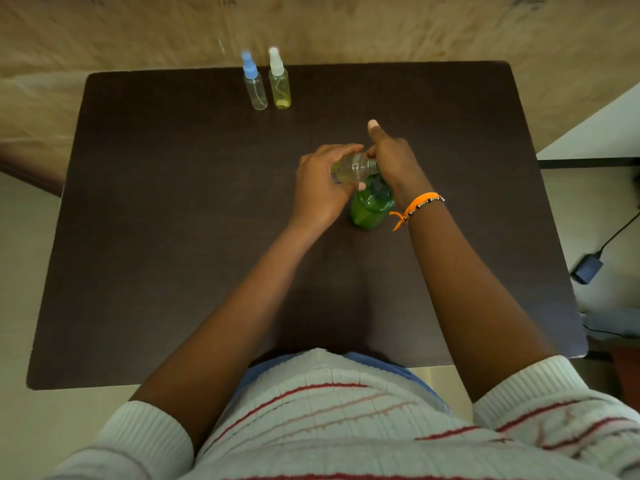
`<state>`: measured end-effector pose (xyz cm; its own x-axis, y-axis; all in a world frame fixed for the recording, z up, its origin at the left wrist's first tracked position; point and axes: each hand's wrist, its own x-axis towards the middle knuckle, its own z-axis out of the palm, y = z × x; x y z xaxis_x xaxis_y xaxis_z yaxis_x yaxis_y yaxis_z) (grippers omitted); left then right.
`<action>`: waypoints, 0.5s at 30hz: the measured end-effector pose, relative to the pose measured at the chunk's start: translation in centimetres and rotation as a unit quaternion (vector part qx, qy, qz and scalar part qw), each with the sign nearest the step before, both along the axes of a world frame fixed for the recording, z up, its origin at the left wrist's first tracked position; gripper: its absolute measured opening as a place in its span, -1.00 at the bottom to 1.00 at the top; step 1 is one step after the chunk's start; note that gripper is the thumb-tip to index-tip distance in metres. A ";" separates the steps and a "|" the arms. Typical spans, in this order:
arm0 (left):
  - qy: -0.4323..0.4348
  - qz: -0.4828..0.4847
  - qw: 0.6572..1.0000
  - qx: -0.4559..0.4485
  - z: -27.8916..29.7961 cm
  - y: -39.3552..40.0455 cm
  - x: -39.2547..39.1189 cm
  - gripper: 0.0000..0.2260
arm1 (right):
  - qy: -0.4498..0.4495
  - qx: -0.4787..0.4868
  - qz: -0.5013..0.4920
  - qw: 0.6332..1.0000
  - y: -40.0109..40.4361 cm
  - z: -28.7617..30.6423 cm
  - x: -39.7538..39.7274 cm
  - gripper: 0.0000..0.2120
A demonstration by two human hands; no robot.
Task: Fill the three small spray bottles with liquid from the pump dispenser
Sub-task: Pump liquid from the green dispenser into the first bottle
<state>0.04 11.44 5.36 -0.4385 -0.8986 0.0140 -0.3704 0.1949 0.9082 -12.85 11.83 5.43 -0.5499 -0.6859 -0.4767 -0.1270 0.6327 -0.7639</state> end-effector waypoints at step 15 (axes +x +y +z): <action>-0.008 0.004 1.000 0.005 -0.2 0.0 0.0 -0.52 | 0.003 -0.010 -0.012 1.000 0.3 0.0 0.3 -0.54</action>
